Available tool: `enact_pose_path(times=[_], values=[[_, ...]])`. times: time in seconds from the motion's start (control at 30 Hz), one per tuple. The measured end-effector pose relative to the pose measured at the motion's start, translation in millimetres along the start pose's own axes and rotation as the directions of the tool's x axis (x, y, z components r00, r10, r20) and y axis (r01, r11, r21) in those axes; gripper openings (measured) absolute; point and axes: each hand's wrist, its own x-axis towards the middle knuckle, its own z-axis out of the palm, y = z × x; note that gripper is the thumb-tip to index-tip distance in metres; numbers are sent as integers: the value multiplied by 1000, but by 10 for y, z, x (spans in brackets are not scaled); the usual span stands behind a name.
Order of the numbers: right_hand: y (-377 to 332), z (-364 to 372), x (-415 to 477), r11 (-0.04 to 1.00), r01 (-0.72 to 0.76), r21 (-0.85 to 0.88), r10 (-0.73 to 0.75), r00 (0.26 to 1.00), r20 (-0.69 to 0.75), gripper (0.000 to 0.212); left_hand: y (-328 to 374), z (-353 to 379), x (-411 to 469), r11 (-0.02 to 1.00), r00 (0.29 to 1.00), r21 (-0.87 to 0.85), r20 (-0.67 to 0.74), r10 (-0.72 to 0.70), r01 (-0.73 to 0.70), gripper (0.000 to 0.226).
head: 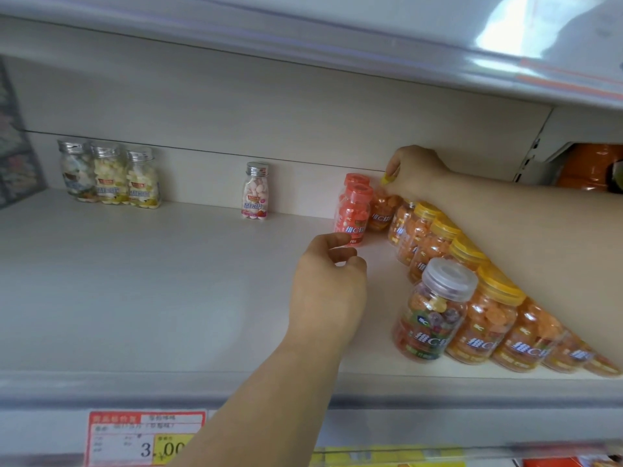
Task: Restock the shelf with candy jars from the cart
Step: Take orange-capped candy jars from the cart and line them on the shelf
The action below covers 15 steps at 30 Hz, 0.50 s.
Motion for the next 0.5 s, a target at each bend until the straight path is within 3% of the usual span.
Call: enact_pose_path(times=[0.5], values=[[149, 4, 56, 999, -29, -30, 30, 999, 30, 31, 18, -7, -16, 999, 1000, 33, 23, 4, -4, 26]])
